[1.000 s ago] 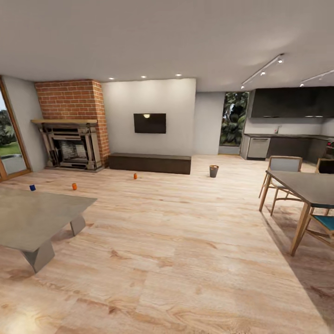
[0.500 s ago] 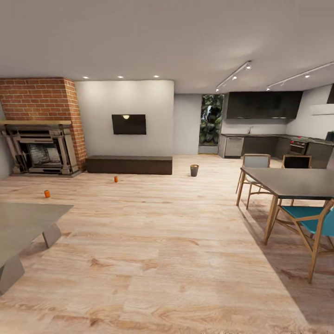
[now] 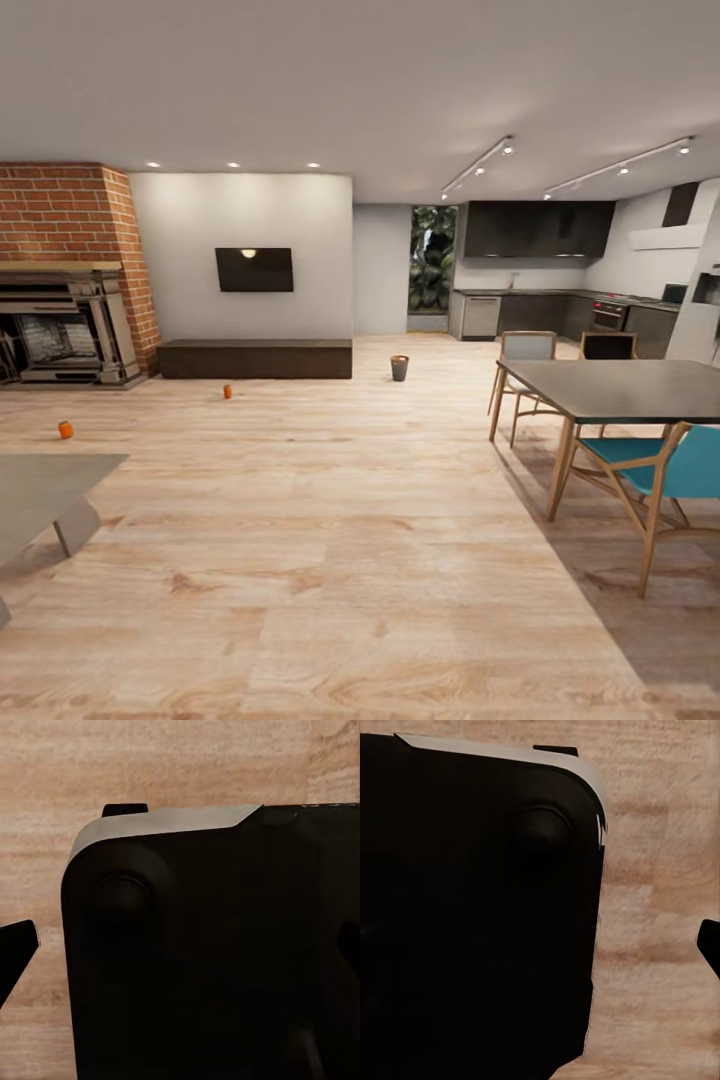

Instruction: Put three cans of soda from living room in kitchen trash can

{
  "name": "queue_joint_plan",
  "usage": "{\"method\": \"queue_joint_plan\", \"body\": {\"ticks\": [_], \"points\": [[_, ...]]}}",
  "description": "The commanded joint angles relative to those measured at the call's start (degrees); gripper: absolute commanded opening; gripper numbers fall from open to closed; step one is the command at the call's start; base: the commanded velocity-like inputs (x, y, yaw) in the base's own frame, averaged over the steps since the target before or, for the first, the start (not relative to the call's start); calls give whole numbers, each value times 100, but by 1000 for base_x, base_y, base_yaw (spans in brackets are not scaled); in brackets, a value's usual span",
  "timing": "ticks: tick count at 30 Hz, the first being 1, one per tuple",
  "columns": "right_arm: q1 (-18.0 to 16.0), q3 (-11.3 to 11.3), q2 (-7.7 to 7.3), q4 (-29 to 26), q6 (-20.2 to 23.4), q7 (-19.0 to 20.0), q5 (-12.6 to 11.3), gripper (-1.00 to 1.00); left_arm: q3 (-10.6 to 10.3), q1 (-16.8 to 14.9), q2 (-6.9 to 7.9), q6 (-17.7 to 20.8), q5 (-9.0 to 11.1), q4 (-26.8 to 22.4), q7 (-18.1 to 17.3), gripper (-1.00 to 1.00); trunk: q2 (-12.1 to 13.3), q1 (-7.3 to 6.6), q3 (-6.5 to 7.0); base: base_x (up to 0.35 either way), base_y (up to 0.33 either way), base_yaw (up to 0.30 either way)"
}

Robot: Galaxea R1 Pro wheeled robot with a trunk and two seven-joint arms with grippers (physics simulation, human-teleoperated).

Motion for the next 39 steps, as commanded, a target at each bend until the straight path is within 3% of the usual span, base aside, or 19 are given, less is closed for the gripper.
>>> {"method": "queue_joint_plan", "body": {"ticks": [1,24,39], "points": [[0,0,0,0,0,0,0,100,0,0,0,0,0,0,0,100,0,0,0,256,171,-6],[0,0,-8,2,2,-2,4,100,-3,0,1,0,0,0,0,100,0,0,0,289,171,-1],[0,-31,-42,-15,0,-11,-1,100,-7,0,-3,0,-6,0,0,100,0,0,0,336,30,0]]}}
